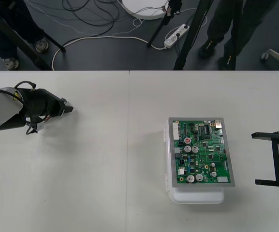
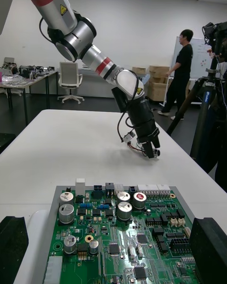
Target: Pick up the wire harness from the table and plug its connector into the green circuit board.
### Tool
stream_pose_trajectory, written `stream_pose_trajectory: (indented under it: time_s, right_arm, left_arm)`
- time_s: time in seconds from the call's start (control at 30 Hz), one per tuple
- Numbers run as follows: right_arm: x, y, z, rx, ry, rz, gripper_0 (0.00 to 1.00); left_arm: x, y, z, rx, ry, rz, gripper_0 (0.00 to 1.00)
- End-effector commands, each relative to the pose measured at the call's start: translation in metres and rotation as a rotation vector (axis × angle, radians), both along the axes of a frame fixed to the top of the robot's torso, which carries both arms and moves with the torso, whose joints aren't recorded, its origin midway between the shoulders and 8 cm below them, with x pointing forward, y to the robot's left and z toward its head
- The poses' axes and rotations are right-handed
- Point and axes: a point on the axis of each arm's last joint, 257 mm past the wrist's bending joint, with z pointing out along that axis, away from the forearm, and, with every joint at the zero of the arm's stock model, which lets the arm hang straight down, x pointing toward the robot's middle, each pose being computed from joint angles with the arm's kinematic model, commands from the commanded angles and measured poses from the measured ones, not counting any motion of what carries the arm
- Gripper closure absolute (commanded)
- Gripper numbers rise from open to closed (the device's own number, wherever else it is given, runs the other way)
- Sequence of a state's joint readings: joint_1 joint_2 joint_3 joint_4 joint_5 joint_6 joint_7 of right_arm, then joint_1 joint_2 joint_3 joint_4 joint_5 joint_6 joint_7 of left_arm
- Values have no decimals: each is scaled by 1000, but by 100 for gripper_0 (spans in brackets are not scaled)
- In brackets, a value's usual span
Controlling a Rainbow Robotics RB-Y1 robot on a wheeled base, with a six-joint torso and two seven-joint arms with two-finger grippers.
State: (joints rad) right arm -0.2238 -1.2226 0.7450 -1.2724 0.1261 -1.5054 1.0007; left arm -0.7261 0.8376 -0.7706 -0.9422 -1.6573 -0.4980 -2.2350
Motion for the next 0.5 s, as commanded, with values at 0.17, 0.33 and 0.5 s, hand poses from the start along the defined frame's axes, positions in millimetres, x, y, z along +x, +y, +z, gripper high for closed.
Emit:
stream_pose_trajectory:
  time_s: [0.17, 0.33, 0.5]
  right_arm:
    - [-1, 3, 13, 16, 9, 30, 0]
    - [-1, 2, 12, 14, 11, 29, 0]
    - [-1, 2, 12, 15, 11, 28, 0]
  left_arm:
    - [28, -15, 27, 117, -141, -101, 0]
    - [29, -16, 27, 118, -141, -102, 0]
    - [28, -16, 26, 118, -140, -102, 0]
